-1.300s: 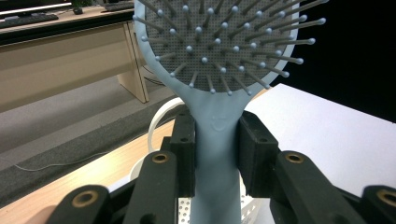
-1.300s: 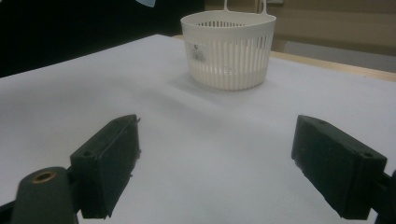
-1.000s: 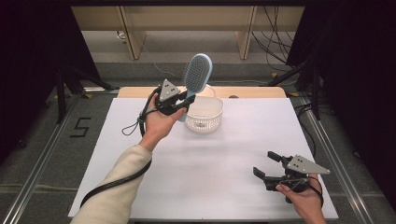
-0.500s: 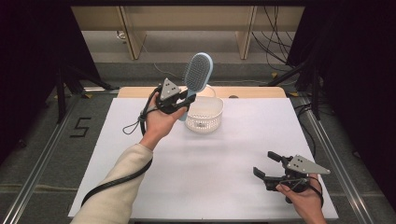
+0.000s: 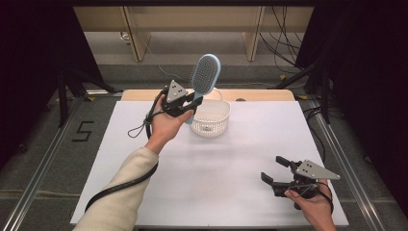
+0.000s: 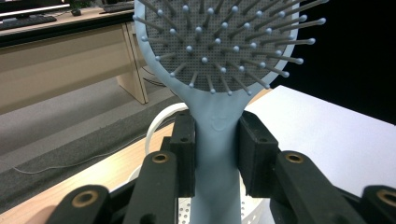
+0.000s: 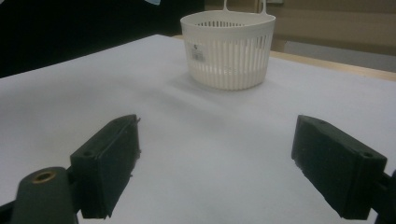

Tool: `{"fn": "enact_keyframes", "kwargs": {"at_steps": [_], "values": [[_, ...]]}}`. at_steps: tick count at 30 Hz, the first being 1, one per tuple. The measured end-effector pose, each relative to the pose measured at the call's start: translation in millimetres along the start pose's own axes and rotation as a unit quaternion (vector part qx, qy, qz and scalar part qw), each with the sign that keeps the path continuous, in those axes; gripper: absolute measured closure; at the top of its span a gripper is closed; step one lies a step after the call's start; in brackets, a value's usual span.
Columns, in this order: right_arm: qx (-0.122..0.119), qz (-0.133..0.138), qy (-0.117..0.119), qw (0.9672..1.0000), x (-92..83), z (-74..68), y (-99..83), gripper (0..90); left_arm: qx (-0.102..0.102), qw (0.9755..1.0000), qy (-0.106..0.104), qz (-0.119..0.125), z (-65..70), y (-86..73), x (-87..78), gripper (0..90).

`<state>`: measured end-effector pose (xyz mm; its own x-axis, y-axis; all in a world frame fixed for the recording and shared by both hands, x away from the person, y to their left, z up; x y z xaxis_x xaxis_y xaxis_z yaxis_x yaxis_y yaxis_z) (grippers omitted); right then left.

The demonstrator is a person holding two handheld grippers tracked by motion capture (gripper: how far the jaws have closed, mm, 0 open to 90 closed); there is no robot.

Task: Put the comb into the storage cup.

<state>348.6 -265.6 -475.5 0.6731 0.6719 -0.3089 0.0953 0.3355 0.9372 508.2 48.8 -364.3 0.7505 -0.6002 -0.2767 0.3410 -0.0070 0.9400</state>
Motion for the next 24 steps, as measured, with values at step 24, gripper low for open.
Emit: {"fn": "enact_keyframes", "kwargs": {"at_steps": [24], "values": [[0.0, 0.0, 0.001, 1.0, 0.1, 0.0, -0.1, 15.9, 0.001, 1.0, 0.001, -0.002, 0.4, 2.9, 4.9, 69.8]]}}
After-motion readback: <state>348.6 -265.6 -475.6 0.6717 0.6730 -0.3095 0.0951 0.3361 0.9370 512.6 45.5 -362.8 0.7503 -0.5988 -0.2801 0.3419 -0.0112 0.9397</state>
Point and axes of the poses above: each handheld gripper's, and its own axes: x roughly forward along the jaws, y roughly out of its top, z roughly to its right, the point moved 5 cm from there along x, roughly forward along the jaws, and after that the axes turned 14 degrees about -x, right-handed, at the moved point
